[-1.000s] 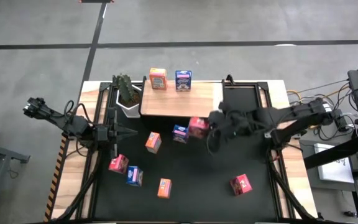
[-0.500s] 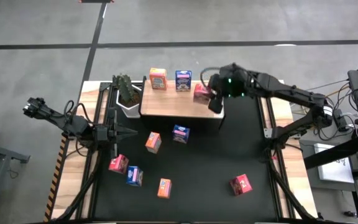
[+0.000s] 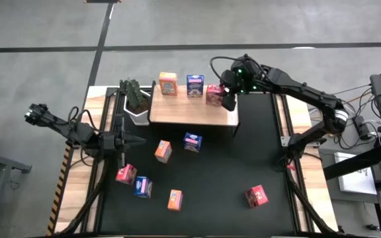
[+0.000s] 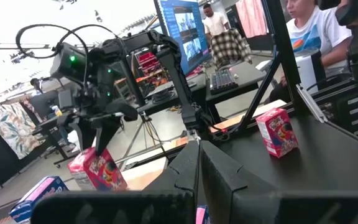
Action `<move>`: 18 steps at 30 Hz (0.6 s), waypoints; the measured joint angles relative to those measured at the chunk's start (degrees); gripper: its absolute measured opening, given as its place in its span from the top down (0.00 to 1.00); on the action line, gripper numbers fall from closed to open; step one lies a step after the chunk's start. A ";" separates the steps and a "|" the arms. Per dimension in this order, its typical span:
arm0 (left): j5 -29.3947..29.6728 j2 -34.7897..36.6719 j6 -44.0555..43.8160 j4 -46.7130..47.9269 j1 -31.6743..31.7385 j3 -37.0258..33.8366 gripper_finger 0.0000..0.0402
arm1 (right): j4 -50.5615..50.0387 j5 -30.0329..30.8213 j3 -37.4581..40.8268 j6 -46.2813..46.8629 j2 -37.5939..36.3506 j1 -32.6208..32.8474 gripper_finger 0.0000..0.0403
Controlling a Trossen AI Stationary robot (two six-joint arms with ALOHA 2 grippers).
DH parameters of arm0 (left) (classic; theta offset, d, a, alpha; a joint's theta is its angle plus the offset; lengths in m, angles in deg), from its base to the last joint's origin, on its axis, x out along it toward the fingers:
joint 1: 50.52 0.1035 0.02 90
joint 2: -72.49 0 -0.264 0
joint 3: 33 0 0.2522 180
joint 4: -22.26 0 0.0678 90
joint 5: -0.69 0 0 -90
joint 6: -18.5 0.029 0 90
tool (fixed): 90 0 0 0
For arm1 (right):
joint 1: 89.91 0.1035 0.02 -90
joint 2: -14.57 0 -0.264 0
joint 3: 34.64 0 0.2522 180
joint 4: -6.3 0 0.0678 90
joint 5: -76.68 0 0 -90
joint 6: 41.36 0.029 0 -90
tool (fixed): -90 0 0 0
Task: Stack cereal on shelf
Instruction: Put the middle red cereal box on the shelf
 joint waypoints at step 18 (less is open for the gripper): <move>-0.01 -0.04 0.18 0.44 -0.02 0.00 1.00 | -0.69 0.63 -5.78 5.12 -1.01 0.91 0.40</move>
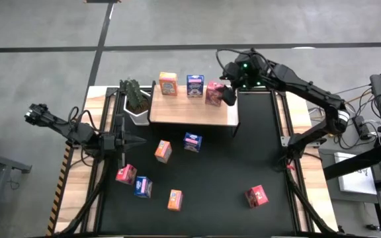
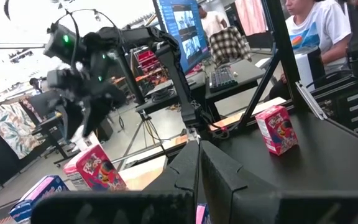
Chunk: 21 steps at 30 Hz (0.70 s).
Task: Stack cereal on shelf
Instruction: Put the middle red cereal box on the shelf
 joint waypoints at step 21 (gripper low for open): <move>0.02 0.00 -0.01 0.30 0.00 0.00 1.00 | 0.80 22.90 -1.58 -4.51 10.96 20.83 0.88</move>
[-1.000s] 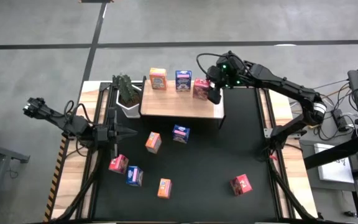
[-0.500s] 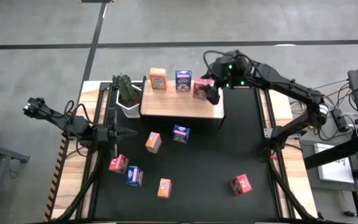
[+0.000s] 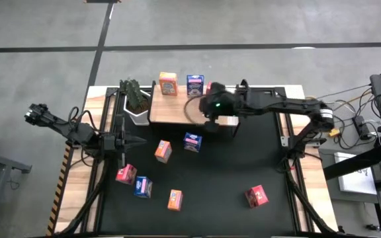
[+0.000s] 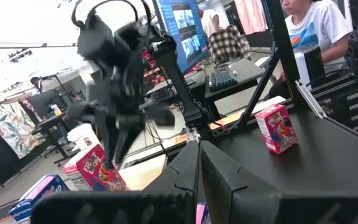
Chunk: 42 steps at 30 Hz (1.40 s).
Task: Stack cereal on shelf
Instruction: Put the middle red cereal box on the shelf
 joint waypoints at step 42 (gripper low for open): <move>0.00 0.00 -0.01 0.51 0.01 0.00 1.00 | -10.88 14.29 0.02 -1.45 4.88 -6.62 0.98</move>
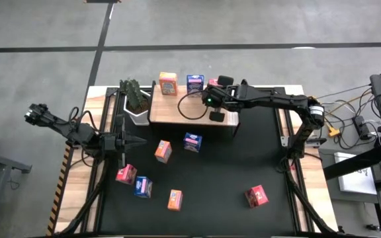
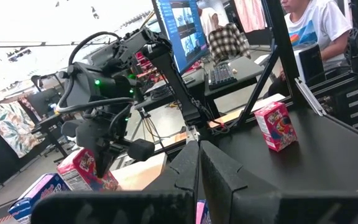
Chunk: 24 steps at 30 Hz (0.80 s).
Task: Stack cereal on shelf
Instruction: Put the middle red cereal box on the shelf
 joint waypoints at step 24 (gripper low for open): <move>0.00 0.00 -0.20 0.33 -0.02 0.00 1.00 | 3.10 -1.30 0.00 -0.59 0.00 -2.24 0.98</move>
